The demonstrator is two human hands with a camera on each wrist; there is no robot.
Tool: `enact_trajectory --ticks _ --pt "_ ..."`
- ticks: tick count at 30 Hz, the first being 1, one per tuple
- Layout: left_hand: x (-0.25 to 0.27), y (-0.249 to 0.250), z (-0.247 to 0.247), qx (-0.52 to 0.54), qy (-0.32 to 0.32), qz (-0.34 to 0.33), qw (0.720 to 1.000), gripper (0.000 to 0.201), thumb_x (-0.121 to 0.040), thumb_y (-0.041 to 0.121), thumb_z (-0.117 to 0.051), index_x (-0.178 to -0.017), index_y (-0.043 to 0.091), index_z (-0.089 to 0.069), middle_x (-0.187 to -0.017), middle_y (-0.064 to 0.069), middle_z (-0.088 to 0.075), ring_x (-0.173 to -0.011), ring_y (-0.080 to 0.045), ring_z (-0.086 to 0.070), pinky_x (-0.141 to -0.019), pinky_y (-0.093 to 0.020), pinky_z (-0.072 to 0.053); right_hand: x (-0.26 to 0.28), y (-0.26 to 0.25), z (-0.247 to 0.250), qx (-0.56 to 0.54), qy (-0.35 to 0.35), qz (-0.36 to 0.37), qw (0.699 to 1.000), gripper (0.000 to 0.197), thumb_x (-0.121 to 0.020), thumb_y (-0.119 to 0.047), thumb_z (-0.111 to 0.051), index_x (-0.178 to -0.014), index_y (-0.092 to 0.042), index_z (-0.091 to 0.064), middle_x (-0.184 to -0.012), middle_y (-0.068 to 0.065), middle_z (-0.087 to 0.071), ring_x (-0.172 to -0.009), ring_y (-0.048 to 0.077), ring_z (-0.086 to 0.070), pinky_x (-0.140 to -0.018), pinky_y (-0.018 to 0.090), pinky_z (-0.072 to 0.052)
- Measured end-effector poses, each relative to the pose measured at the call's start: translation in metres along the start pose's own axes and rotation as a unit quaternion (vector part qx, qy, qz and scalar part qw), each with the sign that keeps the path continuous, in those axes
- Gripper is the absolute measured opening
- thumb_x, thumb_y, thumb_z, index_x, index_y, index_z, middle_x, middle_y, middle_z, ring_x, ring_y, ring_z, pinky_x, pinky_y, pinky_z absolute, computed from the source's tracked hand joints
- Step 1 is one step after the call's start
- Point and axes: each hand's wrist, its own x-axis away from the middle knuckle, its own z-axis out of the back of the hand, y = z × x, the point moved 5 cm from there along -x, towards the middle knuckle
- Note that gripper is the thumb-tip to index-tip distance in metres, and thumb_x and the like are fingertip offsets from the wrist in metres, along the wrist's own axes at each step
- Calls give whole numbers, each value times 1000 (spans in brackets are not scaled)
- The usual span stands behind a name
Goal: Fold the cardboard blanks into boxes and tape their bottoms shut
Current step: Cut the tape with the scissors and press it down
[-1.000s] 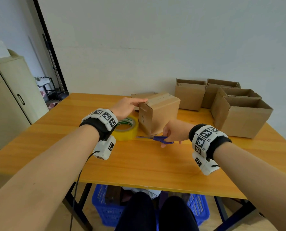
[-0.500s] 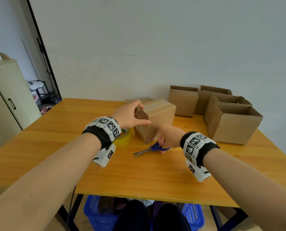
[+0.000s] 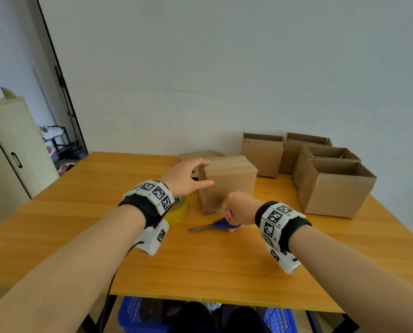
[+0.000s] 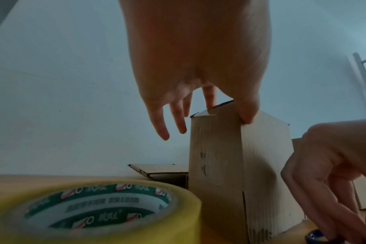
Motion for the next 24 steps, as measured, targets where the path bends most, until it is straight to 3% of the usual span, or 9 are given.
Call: enact_trajectory --ticks 3,6,12,16,18,21,24 --pt "0 -4 0 7 -5 -4 1000 63 -88 44 -60 -144 31 -36 -158 7 -16 -144 -14 -18 -116 -38 -21 3 3 0 -42 31 21 998 14 -79 -15 -75 -91 -10 -70 -99 4 -70 -88 20 -63 -76 26 -52" --pt "1 -3 -2 -16 -3 -32 999 60 -93 37 -55 -147 33 -29 -157 9 -19 -143 -13 -21 -116 -37 -24 3 3 2 -39 22 18 999 21 -78 -23 -77 -96 -15 -74 -98 -1 -71 -81 13 -58 -67 21 -47" --pt "-2 -3 -2 -105 33 -43 993 49 -96 34 -50 -143 35 -36 -158 3 -17 -146 -21 -10 -118 -43 -14 3 3 3 -41 17 -4 999 25 -77 -27 -78 -99 -14 -75 -103 3 -69 -92 20 -63 -78 27 -53" --pt "-2 2 -6 -70 29 -46 996 50 -97 23 -49 -145 23 -36 -155 2 -24 -140 -19 -29 -114 -34 -28 4 -1 1 -12 -7 -2 1000 30 -82 -26 -73 -108 -13 -71 -109 5 -66 -99 22 -61 -84 30 -53" --pt "-2 3 -8 -61 16 -35 997 51 -98 20 -47 -147 21 -32 -157 3 -21 -140 -19 -30 -114 -33 -28 4 -3 1 4 -15 -14 1000 31 -82 -27 -74 -108 -13 -68 -108 5 -64 -96 23 -60 -78 29 -51" --pt "-2 7 -9 -49 -2 -15 999 52 -99 17 -46 -148 19 -29 -159 4 -12 -139 -20 -33 -112 -32 -29 5 -4 4 26 -17 -10 999 24 -81 -29 -74 -100 -15 -70 -88 0 -61 -85 21 -57 -67 26 -46" --pt "-1 10 -8 -30 -1 1 1000 50 -98 14 -46 -146 17 -31 -159 1 -10 -128 -23 -48 -104 -28 -36 7 -4 7 20 -15 0 1000 22 -81 -27 -74 -99 -14 -72 -88 -2 -60 -87 20 -59 -75 28 -52"
